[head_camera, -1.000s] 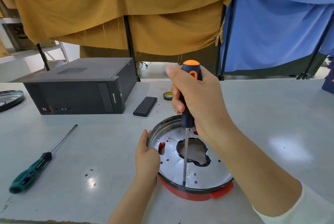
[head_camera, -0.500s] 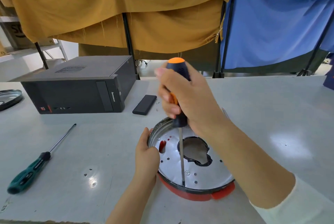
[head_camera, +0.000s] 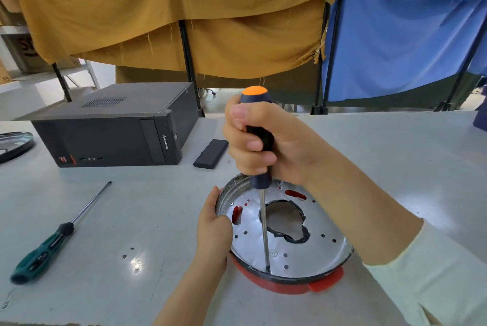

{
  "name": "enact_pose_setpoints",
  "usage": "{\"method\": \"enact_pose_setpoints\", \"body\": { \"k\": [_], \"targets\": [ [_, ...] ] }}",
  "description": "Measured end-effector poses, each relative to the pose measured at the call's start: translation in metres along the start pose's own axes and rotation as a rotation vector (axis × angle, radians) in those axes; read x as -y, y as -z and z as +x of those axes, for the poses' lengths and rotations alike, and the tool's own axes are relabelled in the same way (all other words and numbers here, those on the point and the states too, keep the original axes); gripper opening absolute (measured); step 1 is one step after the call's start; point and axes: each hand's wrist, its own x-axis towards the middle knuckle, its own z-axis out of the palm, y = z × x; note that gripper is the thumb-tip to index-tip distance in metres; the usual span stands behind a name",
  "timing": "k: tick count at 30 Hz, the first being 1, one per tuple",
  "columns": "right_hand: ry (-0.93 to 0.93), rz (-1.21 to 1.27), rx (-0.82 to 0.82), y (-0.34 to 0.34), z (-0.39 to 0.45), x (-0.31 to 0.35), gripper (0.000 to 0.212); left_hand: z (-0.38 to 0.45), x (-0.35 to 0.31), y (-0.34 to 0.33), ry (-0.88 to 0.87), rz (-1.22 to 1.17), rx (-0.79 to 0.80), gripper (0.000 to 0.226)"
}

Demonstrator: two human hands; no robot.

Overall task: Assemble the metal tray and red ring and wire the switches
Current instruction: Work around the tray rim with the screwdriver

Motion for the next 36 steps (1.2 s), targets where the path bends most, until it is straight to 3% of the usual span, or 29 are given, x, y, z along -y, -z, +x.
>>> {"method": "enact_pose_setpoints", "body": {
  "k": [5,7,10,13,15,17,22,24,25,27,30,32,34,36],
  "targets": [
    [0.296,-0.285,-0.675,-0.019,-0.005,-0.018,0.029,0.0,0.001,-0.003,-0.019,-0.037,-0.016,0.071],
    [0.3,-0.331,-0.721,-0.017,-0.008,-0.016,0.027,0.001,0.001,-0.002,-0.011,-0.032,-0.008,0.071],
    [0.137,-0.311,-0.372,-0.004,-0.009,-0.002,0.023,0.002,0.002,0.0,0.008,-0.011,0.002,0.071],
    [0.034,-0.11,0.032,0.005,-0.007,0.005,0.008,0.001,0.001,0.002,0.0,0.021,0.01,0.07],
    [0.003,0.057,0.126,0.005,-0.005,0.003,0.022,0.001,0.0,0.002,-0.019,0.021,0.01,0.069],
    [-0.007,0.015,0.008,0.002,-0.004,-0.001,0.032,0.0,0.0,0.0,-0.027,-0.004,0.007,0.069],
    [0.244,-0.215,-0.67,-0.015,-0.01,-0.016,0.029,0.001,0.0,-0.003,-0.008,-0.065,-0.011,0.07],
    [0.267,-0.256,-0.78,-0.016,-0.014,-0.015,0.03,0.001,0.001,-0.003,-0.007,-0.057,-0.004,0.07],
    [0.236,-0.279,-0.736,-0.014,-0.016,-0.012,0.029,0.002,0.001,-0.002,-0.003,-0.05,0.001,0.07],
    [0.136,-0.253,-0.485,-0.006,-0.017,-0.003,0.025,0.003,0.002,0.0,0.008,-0.019,0.011,0.069],
    [0.014,-0.053,-0.024,0.009,-0.014,0.004,0.011,0.005,0.003,0.002,0.007,0.04,0.02,0.069],
    [-0.011,0.117,0.143,0.011,-0.011,0.003,0.018,0.004,0.003,0.003,0.0,0.049,0.028,0.069],
    [-0.027,0.127,0.113,0.009,-0.008,0.001,0.027,0.003,0.002,0.002,-0.007,0.022,0.026,0.069],
    [-0.007,0.002,-0.086,0.004,-0.006,-0.003,0.036,0.003,0.003,0.0,-0.016,-0.013,0.014,0.07]
  ]
}}
